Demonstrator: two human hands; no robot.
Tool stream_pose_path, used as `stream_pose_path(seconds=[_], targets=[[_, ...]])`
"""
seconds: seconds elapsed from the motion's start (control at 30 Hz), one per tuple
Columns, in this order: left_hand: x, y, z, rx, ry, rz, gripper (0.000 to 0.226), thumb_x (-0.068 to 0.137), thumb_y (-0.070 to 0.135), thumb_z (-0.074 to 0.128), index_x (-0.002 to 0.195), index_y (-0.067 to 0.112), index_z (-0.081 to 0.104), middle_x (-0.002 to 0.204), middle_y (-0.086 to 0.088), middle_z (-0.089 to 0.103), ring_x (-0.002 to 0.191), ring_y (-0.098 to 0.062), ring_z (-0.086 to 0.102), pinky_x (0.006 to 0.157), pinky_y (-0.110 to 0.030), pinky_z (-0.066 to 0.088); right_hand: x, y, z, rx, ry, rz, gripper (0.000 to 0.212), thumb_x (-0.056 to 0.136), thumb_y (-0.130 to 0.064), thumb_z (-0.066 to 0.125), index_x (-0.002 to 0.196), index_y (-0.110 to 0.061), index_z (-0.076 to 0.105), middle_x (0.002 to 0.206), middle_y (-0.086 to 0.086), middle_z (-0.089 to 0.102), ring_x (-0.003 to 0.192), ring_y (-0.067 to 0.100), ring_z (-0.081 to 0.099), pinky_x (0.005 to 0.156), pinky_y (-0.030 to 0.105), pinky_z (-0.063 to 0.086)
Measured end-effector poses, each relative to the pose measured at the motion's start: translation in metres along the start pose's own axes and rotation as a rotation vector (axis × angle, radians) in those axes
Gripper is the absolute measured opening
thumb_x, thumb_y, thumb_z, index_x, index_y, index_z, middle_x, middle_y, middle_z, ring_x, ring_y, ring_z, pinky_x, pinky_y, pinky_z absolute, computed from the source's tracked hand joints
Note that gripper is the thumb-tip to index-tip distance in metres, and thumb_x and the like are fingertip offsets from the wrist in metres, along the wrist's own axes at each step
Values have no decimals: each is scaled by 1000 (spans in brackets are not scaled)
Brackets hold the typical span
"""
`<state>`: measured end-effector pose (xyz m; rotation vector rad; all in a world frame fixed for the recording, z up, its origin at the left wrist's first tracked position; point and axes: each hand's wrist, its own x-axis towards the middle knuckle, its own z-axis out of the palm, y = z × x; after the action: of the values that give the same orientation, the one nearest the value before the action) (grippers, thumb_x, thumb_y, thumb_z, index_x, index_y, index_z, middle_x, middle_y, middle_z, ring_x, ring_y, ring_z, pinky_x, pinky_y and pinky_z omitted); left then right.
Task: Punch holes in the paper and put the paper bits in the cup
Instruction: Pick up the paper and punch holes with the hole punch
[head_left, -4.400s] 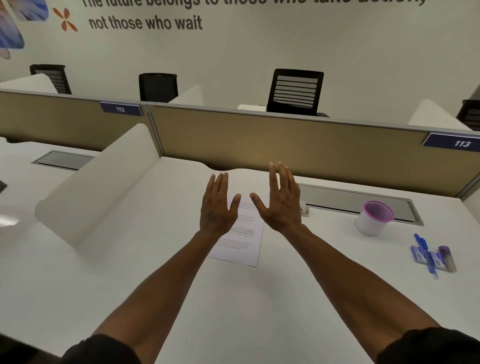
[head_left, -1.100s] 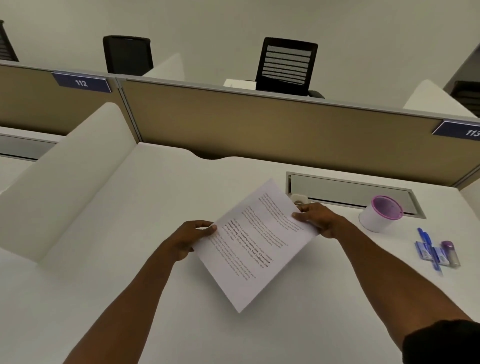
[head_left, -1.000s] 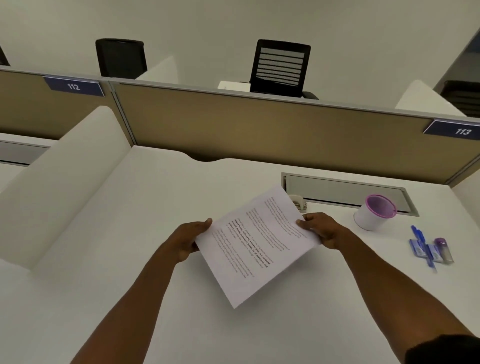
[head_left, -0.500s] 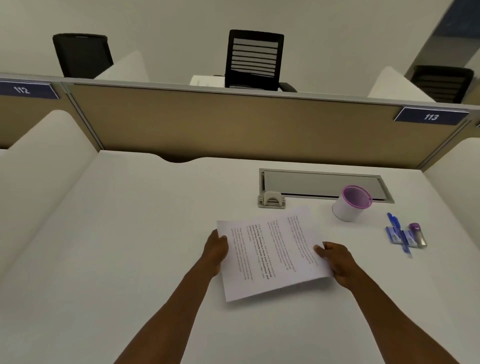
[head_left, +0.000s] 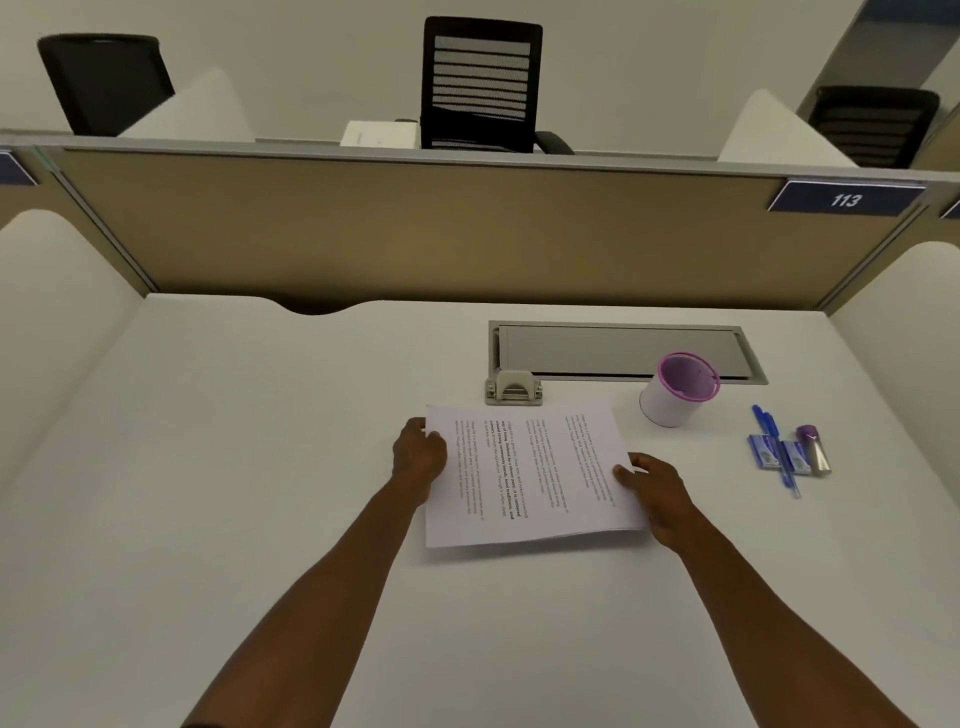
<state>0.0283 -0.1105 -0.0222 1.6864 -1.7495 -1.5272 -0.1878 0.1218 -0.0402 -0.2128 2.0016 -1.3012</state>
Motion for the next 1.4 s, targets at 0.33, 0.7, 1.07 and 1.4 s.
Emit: stream_pose_path(seconds=[0.33,0.7,1.07,1.4], targets=[[11,-5,3,53,44,62,32,100,9,38,121,7,62,121,-14,66,105,-31,63,86,-38,52,12,-8,-2,-11,-17,59,8,91,-12,65,97,-12,70,97,10,75,84,29,73,72,39,59],[13,-14,3,6,34,70,34,102,11,38,130,10,58,127,-13,63,111,-31,62,96,-43,52,17,-13,13,-66,79,32,17,97,-23,57,93,-14,70,97,9,73,86,31,71,85,50,57],[16,-12,1,-20,63,62,41,102,13,45,141,27,47,114,-7,64,100,-26,62,85,-38,52,17,-18,13,-82,75,41,18,97,-19,56,85,-15,69,92,8,73,80,29,70,69,36,56],[15,-8,-2,-12,77,121,40,102,12,46,140,25,49,129,-11,61,110,-27,61,99,-46,52,21,-17,10,-39,65,83,15,96,-21,57,89,-14,69,93,7,73,84,30,70,79,45,57]])
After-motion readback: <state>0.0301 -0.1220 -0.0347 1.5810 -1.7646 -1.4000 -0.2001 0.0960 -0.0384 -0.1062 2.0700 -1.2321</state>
